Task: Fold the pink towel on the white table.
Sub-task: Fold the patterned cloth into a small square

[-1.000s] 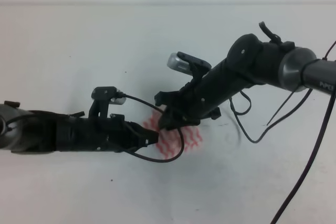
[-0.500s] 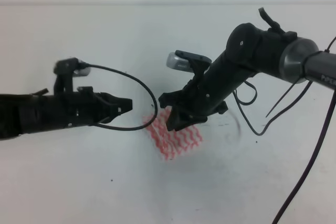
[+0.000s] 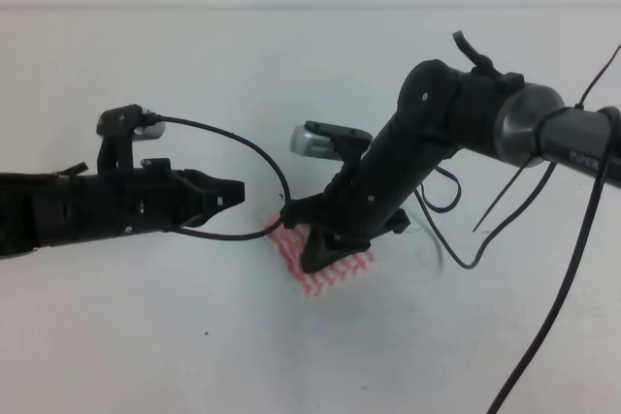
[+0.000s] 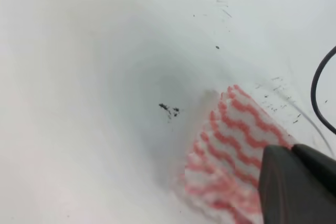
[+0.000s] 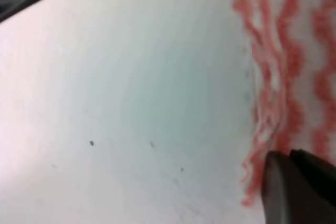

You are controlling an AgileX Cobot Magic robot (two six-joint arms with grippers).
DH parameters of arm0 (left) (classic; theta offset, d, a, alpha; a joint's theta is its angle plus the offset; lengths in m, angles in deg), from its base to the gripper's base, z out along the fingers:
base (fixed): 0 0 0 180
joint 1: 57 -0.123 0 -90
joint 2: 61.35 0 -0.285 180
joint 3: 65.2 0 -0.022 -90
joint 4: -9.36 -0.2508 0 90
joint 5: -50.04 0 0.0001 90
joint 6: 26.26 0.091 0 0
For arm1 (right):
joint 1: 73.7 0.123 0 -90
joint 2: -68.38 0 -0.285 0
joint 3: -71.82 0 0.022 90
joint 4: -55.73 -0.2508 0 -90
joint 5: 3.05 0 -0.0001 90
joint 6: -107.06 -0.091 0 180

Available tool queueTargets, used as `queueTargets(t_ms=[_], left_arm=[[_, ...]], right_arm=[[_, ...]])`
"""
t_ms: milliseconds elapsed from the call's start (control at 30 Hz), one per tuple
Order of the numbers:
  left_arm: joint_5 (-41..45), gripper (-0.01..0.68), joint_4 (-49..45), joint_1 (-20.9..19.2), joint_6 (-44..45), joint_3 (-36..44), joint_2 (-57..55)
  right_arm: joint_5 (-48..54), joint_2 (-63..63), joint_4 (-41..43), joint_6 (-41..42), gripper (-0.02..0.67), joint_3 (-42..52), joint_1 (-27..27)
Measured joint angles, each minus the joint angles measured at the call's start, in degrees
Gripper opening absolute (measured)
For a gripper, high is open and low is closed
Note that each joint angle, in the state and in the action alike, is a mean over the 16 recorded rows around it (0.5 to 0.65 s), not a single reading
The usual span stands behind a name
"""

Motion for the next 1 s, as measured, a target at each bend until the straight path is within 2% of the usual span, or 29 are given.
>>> queueTargets(t_ms=[600,767,1000], left_arm=[[0.0,-0.004,0.7,0.9,0.1,0.0,0.0],[-1.8,-0.004,0.5,3.0,0.4,-0.1,0.0],[-6.4,-0.004,0.6,7.9,1.1,-1.5,-0.1]], right_arm=[[2.9,1.7,2.5,0.0,-0.017,-0.3,0.2],[2.3,0.8,3.9,-0.5,-0.018,-0.6,-0.6],[1.0,-0.4,6.1,-1.9,-0.018,-0.9,-2.0]])
